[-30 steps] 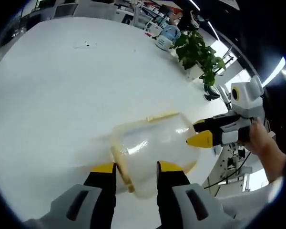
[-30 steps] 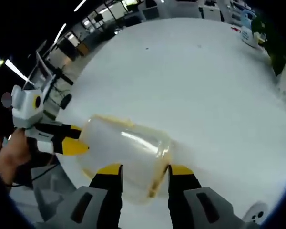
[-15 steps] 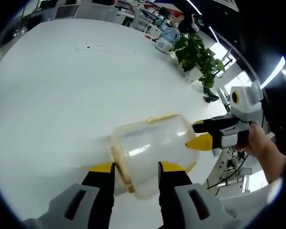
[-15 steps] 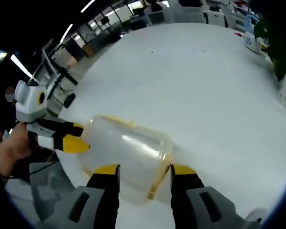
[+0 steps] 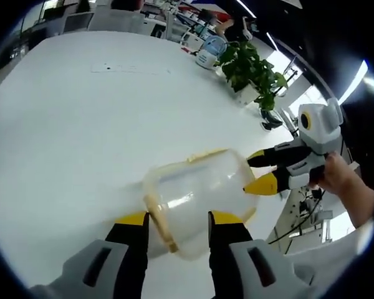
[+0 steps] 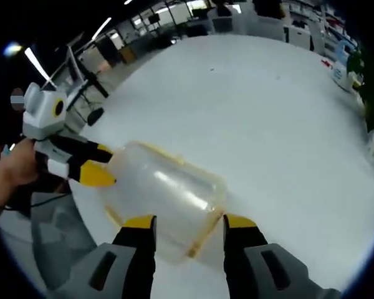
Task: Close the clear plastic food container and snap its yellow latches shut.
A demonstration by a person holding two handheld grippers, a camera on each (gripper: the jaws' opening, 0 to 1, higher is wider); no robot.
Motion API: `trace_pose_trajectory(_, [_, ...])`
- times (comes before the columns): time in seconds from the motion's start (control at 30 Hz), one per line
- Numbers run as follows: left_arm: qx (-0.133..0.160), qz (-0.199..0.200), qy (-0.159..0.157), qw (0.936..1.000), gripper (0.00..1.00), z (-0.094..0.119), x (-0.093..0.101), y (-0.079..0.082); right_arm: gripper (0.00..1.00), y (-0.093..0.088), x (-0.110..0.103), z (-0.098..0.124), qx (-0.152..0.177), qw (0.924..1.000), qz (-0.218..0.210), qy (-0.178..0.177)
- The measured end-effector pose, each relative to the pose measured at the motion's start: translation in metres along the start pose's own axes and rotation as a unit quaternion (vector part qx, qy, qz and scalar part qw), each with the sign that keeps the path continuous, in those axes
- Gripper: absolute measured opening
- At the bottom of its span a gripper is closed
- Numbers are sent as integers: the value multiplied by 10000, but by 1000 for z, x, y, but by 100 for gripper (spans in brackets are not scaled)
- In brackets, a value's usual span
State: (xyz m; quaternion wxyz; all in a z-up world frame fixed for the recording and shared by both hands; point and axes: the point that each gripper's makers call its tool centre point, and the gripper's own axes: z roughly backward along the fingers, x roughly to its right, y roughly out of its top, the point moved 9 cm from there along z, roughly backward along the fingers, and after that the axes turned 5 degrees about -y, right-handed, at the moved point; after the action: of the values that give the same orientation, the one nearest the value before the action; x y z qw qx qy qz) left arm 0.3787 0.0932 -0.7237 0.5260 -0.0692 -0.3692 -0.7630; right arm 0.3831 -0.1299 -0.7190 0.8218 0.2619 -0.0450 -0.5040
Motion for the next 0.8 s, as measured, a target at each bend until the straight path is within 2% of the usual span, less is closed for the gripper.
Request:
trace_pose_trajectory(0.27, [-113, -220, -22, 9997, 38, 4, 0, 1, 40, -1, 2, 3, -122, 9995, 268, 81])
trace_pose_trajectory(0.37, [-184, -550, 20, 9983, 38, 4, 0, 3, 40, -1, 2, 4, -169, 9988, 455, 66])
trace_pose_trajectory(0.47, [-262, -663, 22, 9975, 38, 4, 1, 2, 42, -2, 3, 5, -201, 9983, 542, 67])
trace_pose_trajectory(0.53, [-267, -749, 22, 9968, 38, 5, 1, 1, 42, -2, 4, 6, -217, 9967, 780, 39])
trace_pose_trajectory(0.67, [-349, -954, 6, 9948, 38, 6, 0, 2, 43, -1, 3, 7, -263, 9949, 972, 13])
trace_pose_trajectory(0.7, [-338, -998, 10, 9944, 38, 7, 0, 3, 43, 1, 3, 9, -260, 9923, 1210, -15])
trace_pose_trajectory(0.8, [-366, -1127, 16, 9929, 39, 9, 1, 6, 42, 3, 3, 11, -254, 9919, 1246, -8])
